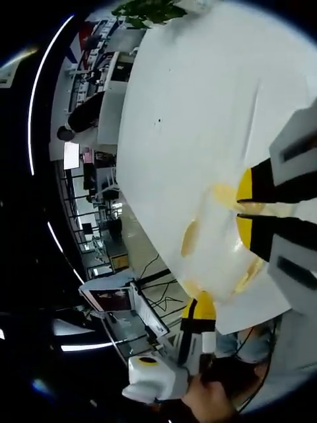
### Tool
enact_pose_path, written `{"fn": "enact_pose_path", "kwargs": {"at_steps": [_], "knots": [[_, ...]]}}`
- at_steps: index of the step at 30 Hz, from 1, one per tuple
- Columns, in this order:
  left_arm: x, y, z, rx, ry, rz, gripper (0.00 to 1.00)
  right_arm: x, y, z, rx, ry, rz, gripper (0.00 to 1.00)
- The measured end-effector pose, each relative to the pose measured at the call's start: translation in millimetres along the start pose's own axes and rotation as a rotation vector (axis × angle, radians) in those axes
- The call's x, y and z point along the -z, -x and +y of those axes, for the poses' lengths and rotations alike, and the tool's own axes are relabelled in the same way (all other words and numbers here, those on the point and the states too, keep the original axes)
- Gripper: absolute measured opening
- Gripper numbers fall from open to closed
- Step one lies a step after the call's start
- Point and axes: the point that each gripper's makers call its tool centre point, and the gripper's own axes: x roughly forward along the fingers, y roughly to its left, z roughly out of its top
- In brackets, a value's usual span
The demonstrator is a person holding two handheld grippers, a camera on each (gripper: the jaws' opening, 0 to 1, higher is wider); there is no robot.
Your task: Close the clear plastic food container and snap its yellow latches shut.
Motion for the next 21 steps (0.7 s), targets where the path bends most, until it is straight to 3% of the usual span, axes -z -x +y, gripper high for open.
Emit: {"fn": "enact_pose_path", "kwargs": {"at_steps": [21], "knots": [[-9.1,-10.5,-26.7,0.044,-0.018,-0.003,0.06,2.9,14.6,-26.2,0.040,-0.030,-0.002,0.01]]}}
